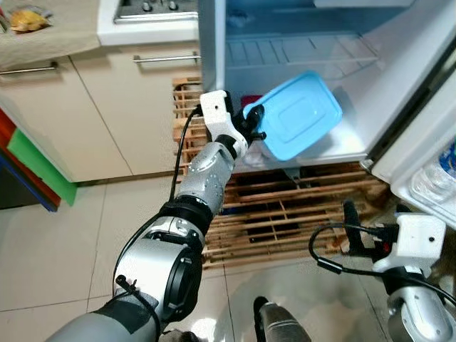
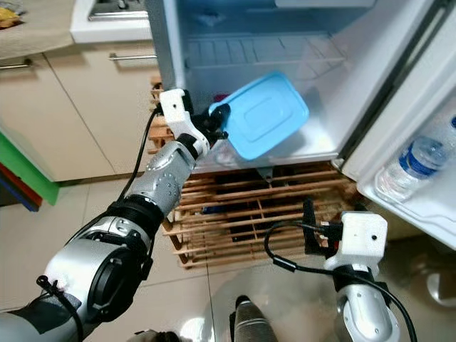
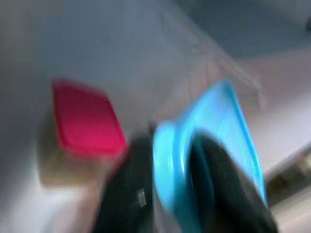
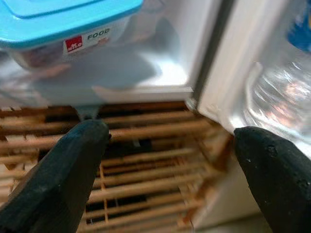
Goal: Restocking fridge
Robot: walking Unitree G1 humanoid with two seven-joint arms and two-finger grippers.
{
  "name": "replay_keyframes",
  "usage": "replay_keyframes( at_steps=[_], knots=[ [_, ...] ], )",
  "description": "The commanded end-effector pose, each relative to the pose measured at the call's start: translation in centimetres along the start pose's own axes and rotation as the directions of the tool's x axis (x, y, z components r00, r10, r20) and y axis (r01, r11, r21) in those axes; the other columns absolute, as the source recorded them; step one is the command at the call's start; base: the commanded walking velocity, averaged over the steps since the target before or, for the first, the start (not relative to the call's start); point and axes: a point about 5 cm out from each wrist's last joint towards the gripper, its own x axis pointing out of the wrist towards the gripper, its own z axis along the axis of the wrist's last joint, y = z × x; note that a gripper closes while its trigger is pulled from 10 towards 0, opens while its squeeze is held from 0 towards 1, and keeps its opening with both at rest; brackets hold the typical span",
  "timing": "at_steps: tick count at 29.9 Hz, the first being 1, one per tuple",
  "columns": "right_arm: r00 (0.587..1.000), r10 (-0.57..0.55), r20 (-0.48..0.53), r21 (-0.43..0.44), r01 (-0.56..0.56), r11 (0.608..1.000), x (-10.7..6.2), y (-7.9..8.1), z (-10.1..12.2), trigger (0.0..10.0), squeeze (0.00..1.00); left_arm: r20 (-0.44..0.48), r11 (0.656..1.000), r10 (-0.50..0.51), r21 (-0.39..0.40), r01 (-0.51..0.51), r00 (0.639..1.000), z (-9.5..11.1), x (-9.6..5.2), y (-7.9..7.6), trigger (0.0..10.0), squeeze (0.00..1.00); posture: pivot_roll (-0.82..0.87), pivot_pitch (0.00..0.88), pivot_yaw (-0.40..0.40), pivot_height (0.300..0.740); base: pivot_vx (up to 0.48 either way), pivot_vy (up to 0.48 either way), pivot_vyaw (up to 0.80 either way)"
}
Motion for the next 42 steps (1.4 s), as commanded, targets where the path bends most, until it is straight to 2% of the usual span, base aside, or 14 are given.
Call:
replay_keyframes(
  at_steps=[1, 3, 7, 9, 13, 15, 17, 26, 30, 31, 33, 34, 35, 42],
  knots=[
    [1.0, -0.005, -0.006, -0.009, 0.005, 1.0, -0.5, 0.1, 0.2, 10.0, 0.0, -0.053, 0.98, -0.168, -0.121, 0.161, 0.984, -3.0, 1.2, -7.1, 10.0, 0.0, -0.55, 0.267, 0.05, 0.74, 0.0, 0.0, 0.0],
    [1.0, -0.008, -0.019, -0.006, 0.008, 1.0, -0.9, 0.1, 0.2, 10.0, 0.0, -0.07, 0.977, -0.168, -0.148, 0.157, 0.983, -3.5, 1.2, -7.5, 10.0, 0.0, -0.55, 0.279, 0.052, 0.74, 0.0, 0.0, 0.0],
    [0.999, -0.002, -0.041, -0.004, 0.001, 1.0, -1.7, 0.3, 0.2, 10.0, 0.0, -0.087, 0.962, -0.039, -0.271, 0.014, 0.995, -4.1, 1.2, -6.6, 10.0, 0.0, -0.57, 0.303, 0.049, 0.74, 0.0, 0.0, 0.0],
    [0.999, -0.003, -0.05, -0.008, 0.003, 1.0, -2.0, 0.2, 0.3, 10.0, 0.0, -0.083, 0.945, 0.031, -0.323, -0.057, 0.996, -4.0, 1.2, -6.1, 10.0, 0.0, -0.58, 0.311, 0.045, 0.74, 0.0, 0.0, 0.0],
    [0.998, -0.007, -0.07, -0.016, 0.006, 1.0, -3.0, 0.0, 0.4, 10.0, 0.0, -0.064, 0.906, 0.107, -0.404, -0.124, 0.992, -3.6, 1.3, -5.7, 10.0, 0.0, -0.61, 0.324, 0.034, 0.74, 0.0, 0.0, 0.0],
    [0.997, -0.009, -0.083, -0.023, 0.007, 1.0, -3.6, -0.1, 0.5, 10.0, 0.0, -0.054, 0.871, 0.152, -0.465, -0.16, 0.987, -3.1, 1.4, -5.4, 10.0, 0.0, -0.62, 0.329, 0.028, 0.74, 0.0, 0.0, 0.0],
    [0.996, -0.009, -0.085, -0.024, 0.007, 1.0, -3.7, -0.1, 0.5, 10.0, 0.0, -0.054, 0.865, 0.16, -0.474, -0.166, 0.986, -3.0, 1.5, -5.4, 10.0, 0.0, -0.62, 0.329, 0.028, 0.74, 0.0, 0.0, 0.0],
    [0.994, -0.003, -0.108, -0.038, -0.001, 0.999, -4.2, -0.2, 0.8, 10.0, 0.0, -0.02, 0.786, 0.309, -0.558, -0.267, 0.951, -1.5, 1.9, -5.3, 10.0, 0.0, -0.65, 0.336, 0.008, 0.74, 0.0, 0.0, 0.0],
    [0.993, 0.003, -0.115, -0.046, -0.008, 0.999, -4.4, -0.3, 1.0, 10.0, 0.0, -0.018, 0.801, 0.334, -0.521, -0.294, 0.942, -1.1, 2.2, -6.4, 10.0, 0.0, -0.66, 0.337, -0.003, 0.74, 0.0, 0.0, 0.0],
    [0.993, 0.005, -0.117, -0.048, -0.011, 0.999, -4.4, -0.4, 1.0, 10.0, 0.0, -0.016, 0.836, 0.339, -0.454, -0.309, 0.941, -1.0, 2.3, -6.6, 10.0, 0.0, -0.66, 0.339, -0.007, 0.74, 0.0, 0.0, 0.0],
    [0.993, 0.006, -0.117, -0.049, -0.012, 0.999, -4.4, -0.4, 1.0, 10.0, 0.0, -0.016, 0.843, 0.341, -0.436, -0.313, 0.94, -0.9, 2.3, -6.6, 10.0, 0.0, -0.66, 0.339, -0.007, 0.74, 0.0, 0.0, 0.0],
    [0.993, 0.01, -0.12, -0.05, -0.016, 0.999, -4.3, -0.4, 1.0, 10.0, 0.0, -0.031, 0.858, 0.373, -0.369, -0.357, 0.927, -0.9, 2.2, -6.3, 10.0, 0.0, -0.66, 0.337, -0.01, 0.74, 0.0, 0.0, 0.0],
    [0.993, 0.012, -0.121, -0.05, -0.018, 0.999, -4.3, -0.3, 1.0, 10.0, 0.0, -0.029, 0.863, 0.378, -0.349, -0.364, 0.925, -0.9, 2.2, -6.3, 10.0, 0.0, -0.65, 0.338, -0.014, 0.74, 0.0, 0.0, 0.0],
    [0.992, 0.024, -0.124, -0.05, -0.031, 0.998, -3.8, -0.1, 1.0, 10.0, 0.0, -0.012, 0.889, 0.358, -0.303, -0.344, 0.934, -0.7, 2.4, -6.9, 10.0, 0.0, -0.65, 0.334, -0.019, 0.74, 0.0, 0.0, 0.0]
  ],
)
